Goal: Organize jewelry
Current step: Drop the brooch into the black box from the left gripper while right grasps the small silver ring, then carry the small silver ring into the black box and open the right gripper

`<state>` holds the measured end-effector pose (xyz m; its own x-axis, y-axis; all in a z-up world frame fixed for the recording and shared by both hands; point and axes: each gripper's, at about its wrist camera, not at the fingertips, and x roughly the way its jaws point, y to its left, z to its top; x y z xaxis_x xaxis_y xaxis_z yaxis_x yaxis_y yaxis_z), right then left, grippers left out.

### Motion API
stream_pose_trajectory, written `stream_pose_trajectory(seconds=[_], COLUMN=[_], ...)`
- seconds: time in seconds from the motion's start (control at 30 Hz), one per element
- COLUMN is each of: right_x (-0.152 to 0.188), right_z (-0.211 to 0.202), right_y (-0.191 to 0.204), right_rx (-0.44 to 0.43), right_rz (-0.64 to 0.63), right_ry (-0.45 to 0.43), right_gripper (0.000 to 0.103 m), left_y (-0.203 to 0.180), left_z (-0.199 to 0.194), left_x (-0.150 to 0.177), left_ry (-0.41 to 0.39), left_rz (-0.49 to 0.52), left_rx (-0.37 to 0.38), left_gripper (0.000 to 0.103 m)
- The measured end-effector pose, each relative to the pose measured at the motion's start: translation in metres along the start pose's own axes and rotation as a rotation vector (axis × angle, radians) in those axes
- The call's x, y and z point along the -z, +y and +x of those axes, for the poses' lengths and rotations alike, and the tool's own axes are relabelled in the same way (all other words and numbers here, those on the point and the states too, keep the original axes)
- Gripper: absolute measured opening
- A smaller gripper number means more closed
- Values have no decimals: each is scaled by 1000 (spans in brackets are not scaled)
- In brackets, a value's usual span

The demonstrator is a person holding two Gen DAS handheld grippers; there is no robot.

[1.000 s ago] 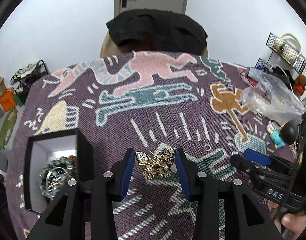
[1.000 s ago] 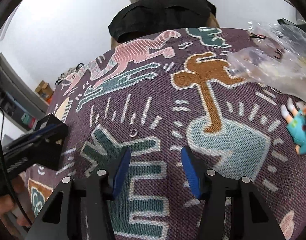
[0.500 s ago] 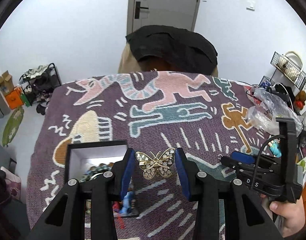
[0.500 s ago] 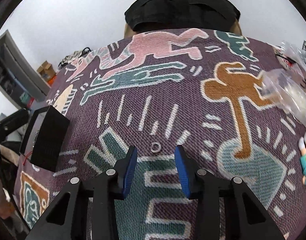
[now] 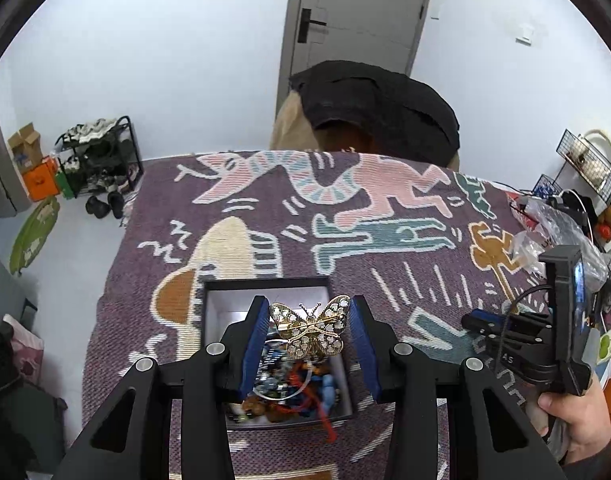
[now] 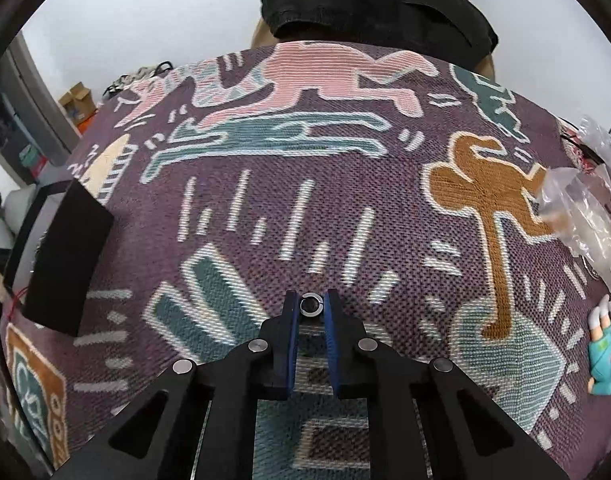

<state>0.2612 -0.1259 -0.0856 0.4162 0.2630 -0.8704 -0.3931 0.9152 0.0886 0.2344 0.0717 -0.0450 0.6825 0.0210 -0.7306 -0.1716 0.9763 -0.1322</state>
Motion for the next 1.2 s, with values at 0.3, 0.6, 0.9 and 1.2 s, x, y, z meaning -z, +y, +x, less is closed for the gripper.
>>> stream_pose_trajectory(seconds=[0.3,0.6,0.9,1.2], right_x=[-11,-24,-30,-33], right_z=[-40,-75,-78,-62], right_y=[32,78,127,175], right_rx=[-23,-128,-231,-292], right_rz=[-54,-110,-165,-213], right_ry=[-93,-160,-157,-116], right_gripper=[14,14,14,14], left_y=[21,48,81,101], left_z=[1,-17,-26,-32], left_x=[3,5,12,22], left_ry=[25,-29,-40,-54], left_rz=[-39,-84,-127,-147], left_rx=[38,33,-4,-7], left_gripper=[45,81,81,81])
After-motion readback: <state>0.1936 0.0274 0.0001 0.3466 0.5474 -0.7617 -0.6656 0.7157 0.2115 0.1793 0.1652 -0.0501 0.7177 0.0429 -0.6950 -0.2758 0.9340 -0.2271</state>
